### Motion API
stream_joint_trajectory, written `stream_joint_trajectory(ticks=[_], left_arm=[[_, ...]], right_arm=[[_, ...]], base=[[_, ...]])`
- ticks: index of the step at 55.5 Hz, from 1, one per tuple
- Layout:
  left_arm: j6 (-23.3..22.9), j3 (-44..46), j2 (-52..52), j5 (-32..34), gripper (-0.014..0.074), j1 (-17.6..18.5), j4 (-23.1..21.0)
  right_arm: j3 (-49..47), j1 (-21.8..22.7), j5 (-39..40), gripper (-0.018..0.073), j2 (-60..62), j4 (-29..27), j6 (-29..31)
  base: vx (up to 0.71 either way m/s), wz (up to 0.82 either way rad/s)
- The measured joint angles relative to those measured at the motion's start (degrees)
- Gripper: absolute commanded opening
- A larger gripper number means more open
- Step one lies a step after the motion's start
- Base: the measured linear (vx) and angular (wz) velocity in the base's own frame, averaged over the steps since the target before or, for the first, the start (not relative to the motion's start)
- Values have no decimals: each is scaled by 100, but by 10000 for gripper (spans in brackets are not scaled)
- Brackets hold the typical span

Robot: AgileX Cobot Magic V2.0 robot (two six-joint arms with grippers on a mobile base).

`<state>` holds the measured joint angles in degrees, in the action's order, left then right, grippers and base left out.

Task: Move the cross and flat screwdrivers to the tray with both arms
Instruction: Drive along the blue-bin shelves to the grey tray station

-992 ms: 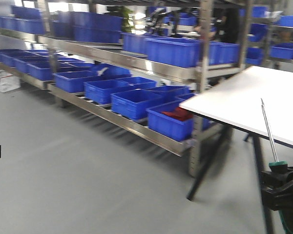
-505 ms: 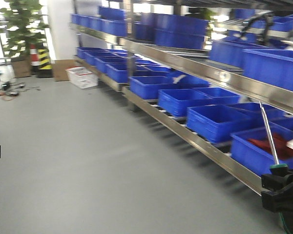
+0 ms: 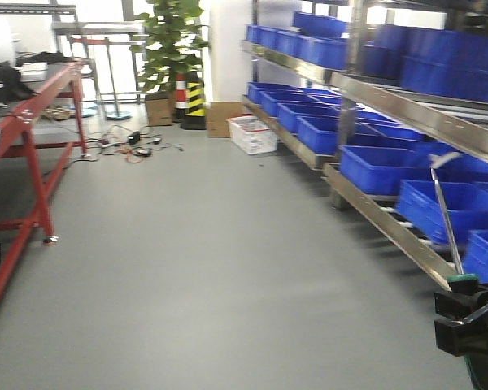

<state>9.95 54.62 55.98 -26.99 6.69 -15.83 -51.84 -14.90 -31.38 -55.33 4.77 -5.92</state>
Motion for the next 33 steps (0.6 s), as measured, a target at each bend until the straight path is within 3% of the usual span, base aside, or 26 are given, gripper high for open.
stream_joint_trajectory(ticks=[19, 33], left_arm=[[0, 0, 0, -6, 0, 0, 0], [0, 0, 0, -6, 0, 0, 5]], right_arm=[[0, 0, -5, -8, 0, 0, 0], [0, 0, -5, -8, 0, -4, 0]], base=[[59, 45], [60, 17]])
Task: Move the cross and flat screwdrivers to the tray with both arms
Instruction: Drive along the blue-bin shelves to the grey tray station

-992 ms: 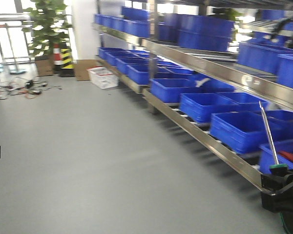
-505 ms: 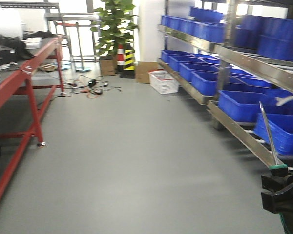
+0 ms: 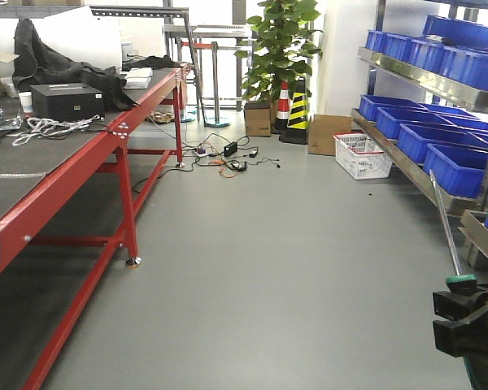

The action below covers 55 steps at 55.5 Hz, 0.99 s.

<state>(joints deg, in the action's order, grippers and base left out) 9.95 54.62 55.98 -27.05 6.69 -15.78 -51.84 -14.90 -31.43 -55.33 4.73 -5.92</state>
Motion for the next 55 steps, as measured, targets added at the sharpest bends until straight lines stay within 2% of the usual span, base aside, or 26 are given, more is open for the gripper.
stream_joint_trajectory(ticks=[19, 55], left_arm=[[0, 0, 0, 0, 0, 0, 4], [0, 0, 0, 0, 0, 0, 4]], right_arm=[[0, 0, 0, -8, 0, 0, 0], [0, 0, 0, -8, 0, 0, 0]], base=[[56, -24], [49, -65]])
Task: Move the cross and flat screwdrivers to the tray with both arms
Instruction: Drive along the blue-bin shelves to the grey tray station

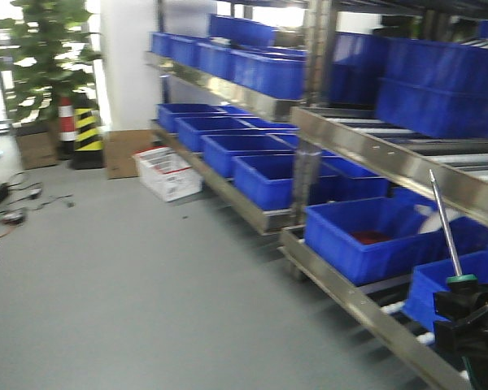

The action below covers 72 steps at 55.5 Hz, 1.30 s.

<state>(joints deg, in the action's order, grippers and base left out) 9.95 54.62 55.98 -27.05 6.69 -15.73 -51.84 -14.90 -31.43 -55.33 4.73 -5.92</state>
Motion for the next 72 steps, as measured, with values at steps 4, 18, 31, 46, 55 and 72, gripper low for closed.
stream_joint_trajectory(ticks=[4, 18, 31, 46, 55, 72], left_arm=[[0, 0, 0, 0, 0, 0, 0], [0, 0, 0, 0, 0, 0, 0], [0, 0, 0, 0, 0, 0, 0], [0, 0, 0, 0, 0, 0, 0], [0, 0, 0, 0, 0, 0, 0], [0, 0, 0, 0, 0, 0, -5]], right_arm=[[0, 0, 0, -8, 0, 0, 0], [0, 0, 0, -8, 0, 0, 0], [0, 0, 0, -8, 0, 0, 0], [0, 0, 0, -8, 0, 0, 0], [0, 0, 0, -8, 0, 0, 0], [0, 0, 0, -8, 0, 0, 0]], base=[[46, -69], [46, -71], [43, -73], [40, -84], [34, -77], [26, -50]])
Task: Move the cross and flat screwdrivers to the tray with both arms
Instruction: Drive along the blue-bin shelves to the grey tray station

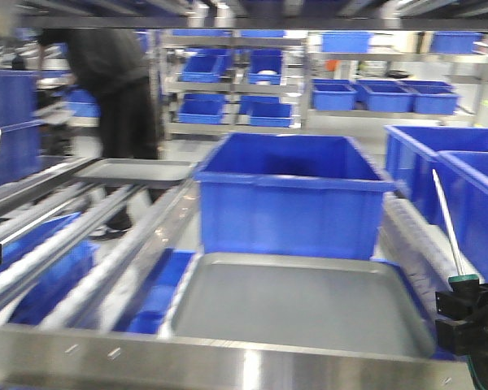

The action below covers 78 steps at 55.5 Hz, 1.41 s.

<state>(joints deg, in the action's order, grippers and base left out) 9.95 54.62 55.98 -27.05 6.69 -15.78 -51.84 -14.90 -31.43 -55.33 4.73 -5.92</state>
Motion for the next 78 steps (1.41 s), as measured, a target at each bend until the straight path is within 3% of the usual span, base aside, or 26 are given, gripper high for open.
stream_joint_trajectory(ticks=[78], left_arm=[[0, 0, 0, 162, 0, 0, 0]], right_arm=[[0, 0, 140, -8, 0, 0, 0]], base=[[9, -6]])
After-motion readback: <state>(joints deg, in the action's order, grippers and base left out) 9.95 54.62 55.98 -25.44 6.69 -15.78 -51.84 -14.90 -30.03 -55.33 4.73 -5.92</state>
